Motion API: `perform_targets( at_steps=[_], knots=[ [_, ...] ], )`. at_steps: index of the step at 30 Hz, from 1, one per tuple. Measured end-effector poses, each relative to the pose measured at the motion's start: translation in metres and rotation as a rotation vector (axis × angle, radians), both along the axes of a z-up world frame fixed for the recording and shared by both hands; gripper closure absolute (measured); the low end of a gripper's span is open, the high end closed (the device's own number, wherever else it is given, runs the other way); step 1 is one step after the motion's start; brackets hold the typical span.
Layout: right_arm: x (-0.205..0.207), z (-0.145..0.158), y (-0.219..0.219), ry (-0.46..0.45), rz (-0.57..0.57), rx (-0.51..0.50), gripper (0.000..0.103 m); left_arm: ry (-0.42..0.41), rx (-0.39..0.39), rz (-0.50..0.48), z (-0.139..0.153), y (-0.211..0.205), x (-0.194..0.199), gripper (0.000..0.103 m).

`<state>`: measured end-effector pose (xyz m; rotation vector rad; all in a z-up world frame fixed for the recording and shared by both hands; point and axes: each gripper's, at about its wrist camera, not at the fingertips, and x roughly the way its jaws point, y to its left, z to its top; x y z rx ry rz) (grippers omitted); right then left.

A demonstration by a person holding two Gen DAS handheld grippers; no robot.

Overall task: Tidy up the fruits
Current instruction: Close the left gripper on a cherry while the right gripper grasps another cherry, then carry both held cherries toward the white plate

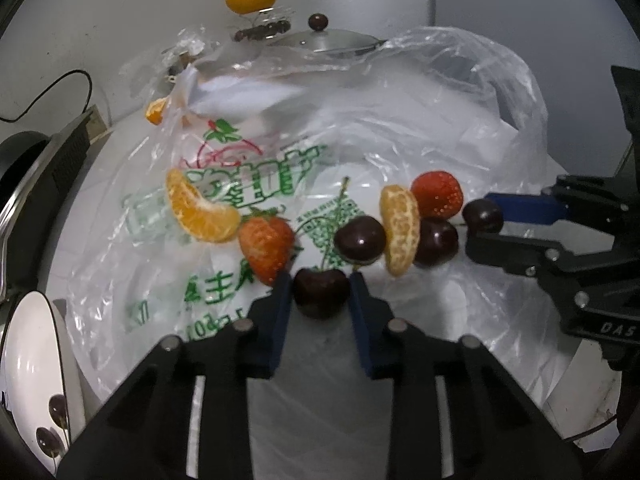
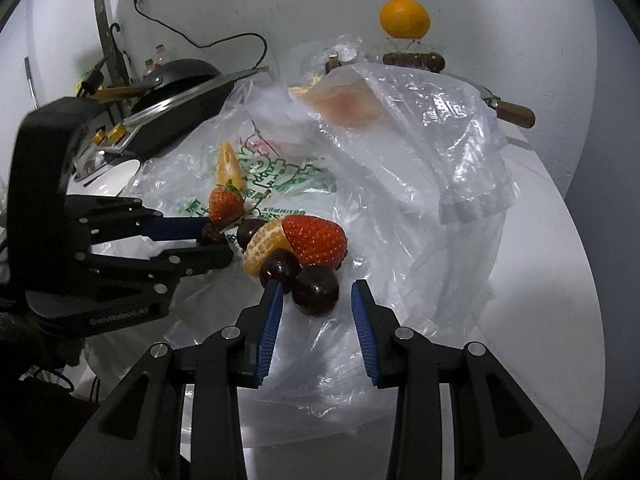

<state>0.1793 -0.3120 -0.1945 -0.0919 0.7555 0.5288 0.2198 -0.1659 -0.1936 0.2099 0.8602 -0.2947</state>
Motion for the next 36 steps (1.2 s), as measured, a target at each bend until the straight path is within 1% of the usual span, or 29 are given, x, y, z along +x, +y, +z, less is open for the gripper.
perform_targets(
  at_steps=[4, 6, 9, 13, 23, 36],
  knots=[
    [-0.001, -0.001, 0.002, -0.011, -0.002, -0.016, 0.067, -0.004, -0.008, -0.011, 0.002, -0.002, -0.005, 0.074],
    [-0.002, 0.000, 0.003, -0.024, -0.006, -0.030, 0.073, -0.007, -0.015, -0.016, 0.004, -0.004, -0.008, 0.074],
    [-0.005, 0.000, 0.006, -0.045, -0.003, -0.047, 0.076, -0.013, -0.026, -0.016, 0.007, -0.003, -0.011, 0.074],
    [-0.008, 0.002, 0.009, -0.060, -0.010, -0.066, 0.076, -0.025, -0.032, -0.011, 0.012, 0.000, -0.016, 0.074],
    [-0.023, 0.016, 0.014, -0.094, -0.011, -0.069, 0.077, -0.037, -0.063, -0.002, 0.023, 0.011, -0.032, 0.074],
    [-0.043, 0.033, 0.024, -0.134, 0.004, -0.071, 0.077, -0.067, -0.078, 0.001, 0.036, 0.020, -0.052, 0.074]
  ],
)
